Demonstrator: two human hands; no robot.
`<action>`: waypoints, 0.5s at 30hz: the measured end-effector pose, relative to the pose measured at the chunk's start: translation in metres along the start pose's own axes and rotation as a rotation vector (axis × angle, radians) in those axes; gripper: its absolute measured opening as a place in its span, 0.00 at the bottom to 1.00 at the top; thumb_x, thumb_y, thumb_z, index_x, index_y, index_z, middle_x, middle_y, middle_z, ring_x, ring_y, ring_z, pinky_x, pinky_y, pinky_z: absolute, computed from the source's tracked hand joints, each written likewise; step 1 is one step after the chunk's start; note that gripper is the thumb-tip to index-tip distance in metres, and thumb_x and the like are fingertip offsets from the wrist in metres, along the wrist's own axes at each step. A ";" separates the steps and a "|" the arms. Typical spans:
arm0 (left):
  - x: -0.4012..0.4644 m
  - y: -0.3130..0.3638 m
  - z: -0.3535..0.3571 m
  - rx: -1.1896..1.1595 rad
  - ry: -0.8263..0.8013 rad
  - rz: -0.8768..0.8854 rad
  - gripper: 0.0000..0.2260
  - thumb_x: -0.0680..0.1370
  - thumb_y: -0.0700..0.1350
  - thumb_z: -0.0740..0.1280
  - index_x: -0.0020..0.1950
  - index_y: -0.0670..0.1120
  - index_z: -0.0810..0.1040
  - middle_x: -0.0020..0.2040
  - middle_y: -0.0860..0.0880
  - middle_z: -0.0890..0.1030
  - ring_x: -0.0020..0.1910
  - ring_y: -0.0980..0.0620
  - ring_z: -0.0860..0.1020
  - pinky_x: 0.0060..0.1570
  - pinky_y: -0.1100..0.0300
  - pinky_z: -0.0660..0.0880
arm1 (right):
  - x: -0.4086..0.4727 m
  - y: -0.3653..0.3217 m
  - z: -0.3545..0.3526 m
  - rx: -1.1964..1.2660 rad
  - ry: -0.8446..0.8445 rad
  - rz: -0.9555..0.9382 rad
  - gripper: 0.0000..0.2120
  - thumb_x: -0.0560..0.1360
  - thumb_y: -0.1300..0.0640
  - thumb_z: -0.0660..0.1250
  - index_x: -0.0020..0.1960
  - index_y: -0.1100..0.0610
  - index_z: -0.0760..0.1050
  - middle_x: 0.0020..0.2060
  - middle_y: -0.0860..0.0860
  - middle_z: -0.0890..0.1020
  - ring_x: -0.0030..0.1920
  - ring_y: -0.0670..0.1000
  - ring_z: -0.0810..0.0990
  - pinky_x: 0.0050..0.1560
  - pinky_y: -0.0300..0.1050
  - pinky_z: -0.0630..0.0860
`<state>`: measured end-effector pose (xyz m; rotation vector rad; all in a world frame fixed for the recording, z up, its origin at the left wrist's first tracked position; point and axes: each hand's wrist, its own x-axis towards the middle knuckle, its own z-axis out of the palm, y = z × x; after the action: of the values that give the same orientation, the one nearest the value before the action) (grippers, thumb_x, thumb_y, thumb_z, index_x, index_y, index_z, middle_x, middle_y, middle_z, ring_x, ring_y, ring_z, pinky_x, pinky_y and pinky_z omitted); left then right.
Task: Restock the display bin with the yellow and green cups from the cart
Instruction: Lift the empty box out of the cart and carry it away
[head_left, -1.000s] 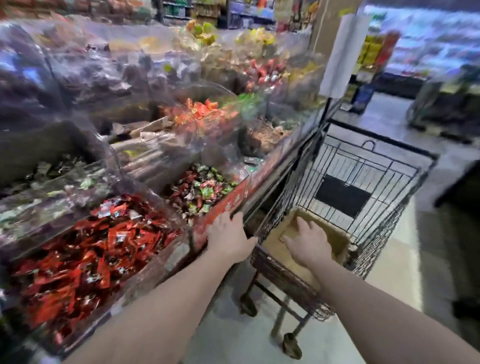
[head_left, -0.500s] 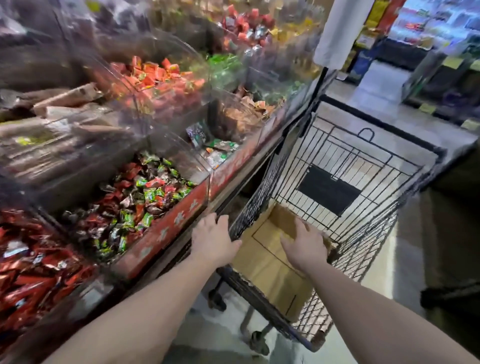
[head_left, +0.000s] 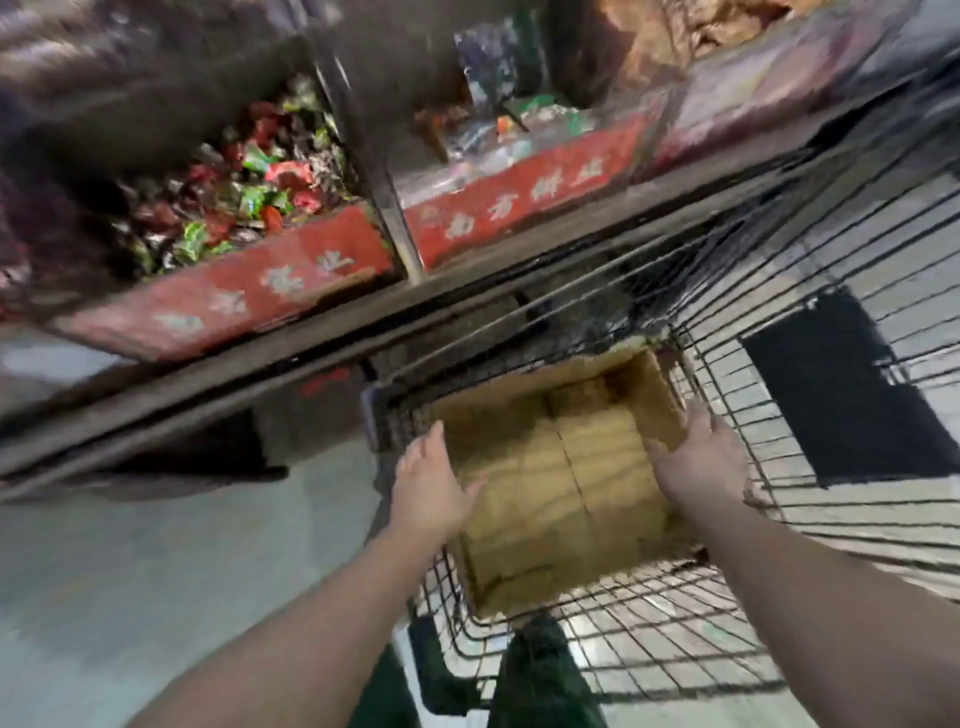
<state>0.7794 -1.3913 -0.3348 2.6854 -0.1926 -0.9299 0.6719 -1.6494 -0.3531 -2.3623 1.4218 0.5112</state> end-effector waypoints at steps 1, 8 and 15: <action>-0.003 0.001 0.011 -0.083 -0.001 -0.061 0.42 0.73 0.58 0.69 0.78 0.49 0.48 0.76 0.45 0.61 0.74 0.44 0.61 0.71 0.52 0.60 | 0.008 0.007 0.001 -0.004 -0.021 -0.006 0.36 0.74 0.43 0.65 0.76 0.51 0.52 0.72 0.61 0.64 0.72 0.62 0.62 0.70 0.60 0.63; 0.003 0.005 0.056 -0.399 0.053 -0.335 0.43 0.68 0.48 0.77 0.76 0.48 0.56 0.68 0.46 0.71 0.66 0.45 0.72 0.61 0.58 0.68 | 0.056 0.031 0.022 0.026 -0.155 -0.040 0.39 0.73 0.45 0.67 0.75 0.45 0.48 0.68 0.60 0.69 0.65 0.63 0.71 0.62 0.63 0.72; 0.018 -0.001 0.092 -0.315 0.006 -0.562 0.41 0.77 0.47 0.68 0.77 0.44 0.41 0.65 0.38 0.74 0.59 0.39 0.77 0.57 0.49 0.75 | 0.093 0.044 0.050 0.085 -0.277 -0.013 0.25 0.78 0.53 0.62 0.74 0.52 0.59 0.60 0.59 0.78 0.58 0.62 0.78 0.57 0.55 0.75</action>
<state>0.7356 -1.4151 -0.4146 2.4719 0.6856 -0.9936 0.6668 -1.7180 -0.4450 -2.1353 1.2752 0.7274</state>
